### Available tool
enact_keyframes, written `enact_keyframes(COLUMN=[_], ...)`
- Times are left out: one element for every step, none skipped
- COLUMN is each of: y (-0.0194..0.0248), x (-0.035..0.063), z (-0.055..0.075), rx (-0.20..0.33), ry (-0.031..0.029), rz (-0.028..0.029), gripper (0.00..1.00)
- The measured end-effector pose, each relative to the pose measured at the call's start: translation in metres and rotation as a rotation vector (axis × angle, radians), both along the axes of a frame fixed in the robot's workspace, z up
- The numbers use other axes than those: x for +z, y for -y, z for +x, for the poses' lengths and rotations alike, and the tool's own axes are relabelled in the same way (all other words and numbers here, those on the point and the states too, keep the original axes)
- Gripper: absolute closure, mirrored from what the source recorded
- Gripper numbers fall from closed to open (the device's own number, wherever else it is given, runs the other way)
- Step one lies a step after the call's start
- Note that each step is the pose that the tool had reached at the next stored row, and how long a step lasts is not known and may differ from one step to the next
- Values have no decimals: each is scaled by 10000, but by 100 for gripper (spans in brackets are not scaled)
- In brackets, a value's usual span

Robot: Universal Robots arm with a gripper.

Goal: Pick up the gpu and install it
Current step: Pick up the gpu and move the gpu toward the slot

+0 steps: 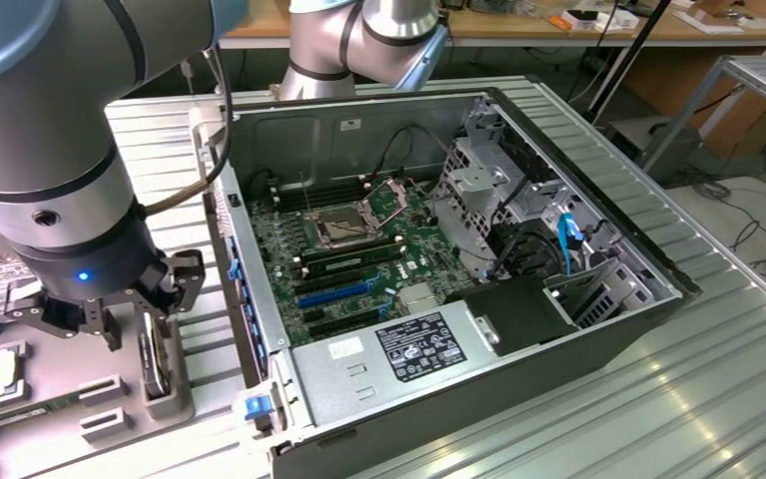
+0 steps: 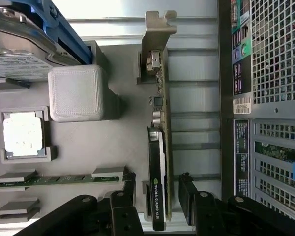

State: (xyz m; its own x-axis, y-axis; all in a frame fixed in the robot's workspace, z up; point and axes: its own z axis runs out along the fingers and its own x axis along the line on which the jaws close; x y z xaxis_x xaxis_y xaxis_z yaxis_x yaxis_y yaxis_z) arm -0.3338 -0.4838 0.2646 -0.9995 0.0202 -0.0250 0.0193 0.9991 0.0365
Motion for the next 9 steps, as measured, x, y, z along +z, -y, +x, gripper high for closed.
enact_keyframes(y=[0,1,1,1,2,2,2,3,3], x=[-9,-24,-34,-45,-66,-85,-106,-121,-131], z=[0,0,0,0,0,1,2,2,3], rx=[27,72,104,132,197,263,341,391,428], ry=[0,0,0,0,0,0,1,1,0], rz=[-1,-1,-1,-1,-1,-2,-2,-2,-2], gripper=[52,52,52,52,52,52,52,52,52])
